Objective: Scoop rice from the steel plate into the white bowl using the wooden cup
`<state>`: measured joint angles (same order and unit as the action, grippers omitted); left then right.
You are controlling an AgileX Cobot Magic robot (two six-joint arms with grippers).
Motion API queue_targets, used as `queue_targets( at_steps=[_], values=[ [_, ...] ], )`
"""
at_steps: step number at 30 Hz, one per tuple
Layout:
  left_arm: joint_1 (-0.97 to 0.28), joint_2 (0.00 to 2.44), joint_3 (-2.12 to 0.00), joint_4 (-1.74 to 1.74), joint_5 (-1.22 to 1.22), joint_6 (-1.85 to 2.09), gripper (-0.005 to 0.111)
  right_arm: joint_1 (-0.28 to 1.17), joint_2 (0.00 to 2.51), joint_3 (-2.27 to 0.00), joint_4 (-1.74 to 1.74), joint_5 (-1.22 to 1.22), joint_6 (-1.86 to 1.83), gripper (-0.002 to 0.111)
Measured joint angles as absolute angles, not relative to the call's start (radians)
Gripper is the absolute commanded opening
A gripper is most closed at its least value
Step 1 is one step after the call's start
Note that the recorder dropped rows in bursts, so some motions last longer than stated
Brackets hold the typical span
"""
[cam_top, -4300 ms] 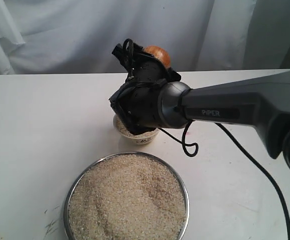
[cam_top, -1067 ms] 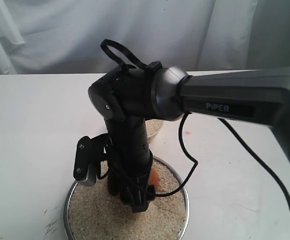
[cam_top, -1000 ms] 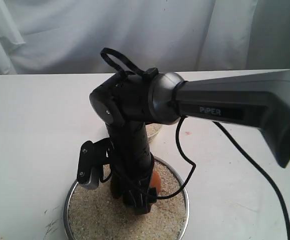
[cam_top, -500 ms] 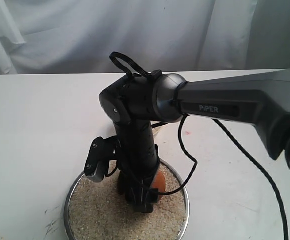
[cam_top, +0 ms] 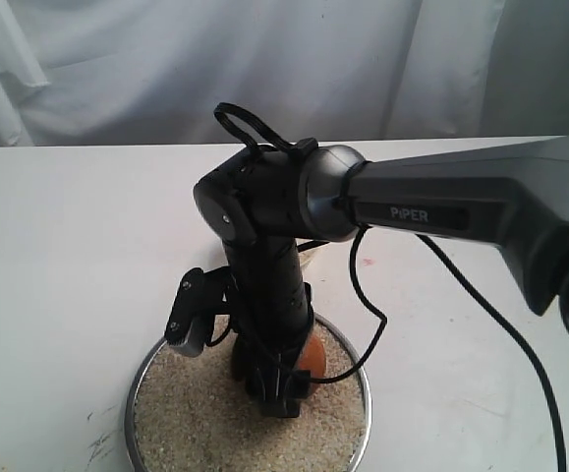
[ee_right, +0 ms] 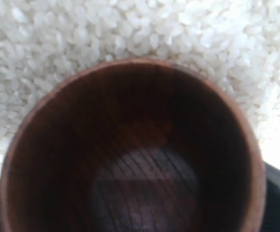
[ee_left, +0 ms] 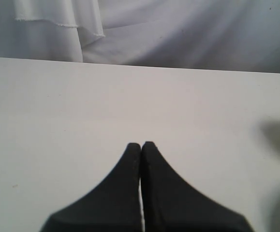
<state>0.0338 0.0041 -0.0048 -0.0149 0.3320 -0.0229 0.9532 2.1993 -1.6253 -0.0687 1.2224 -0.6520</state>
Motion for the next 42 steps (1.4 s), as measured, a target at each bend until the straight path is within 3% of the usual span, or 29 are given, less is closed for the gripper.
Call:
queue_targets(
  at_steps=[10,19,21,35,42],
  values=[
    [0.034,0.004,-0.005,-0.015,0.332,-0.023,0.000,0.944,2.188,-1.625,-0.035,1.208,-0.647,0.055],
    [0.034,0.004,-0.005,-0.015,0.332,-0.023,0.000,0.891,2.158,-1.625,0.100,1.207,-0.731,0.092],
    [0.034,0.004,-0.005,-0.015,0.332,-0.023,0.000,0.879,2.156,-1.625,0.115,1.211,-0.745,0.095],
    [0.034,0.004,-0.005,-0.015,0.332,-0.023,0.000,0.860,2.156,-1.673,0.224,1.215,-0.780,0.096],
    [0.034,0.004,-0.005,-0.015,0.332,-0.023,0.000,0.736,2.110,-1.675,0.456,1.217,-0.794,0.096]
  ],
)
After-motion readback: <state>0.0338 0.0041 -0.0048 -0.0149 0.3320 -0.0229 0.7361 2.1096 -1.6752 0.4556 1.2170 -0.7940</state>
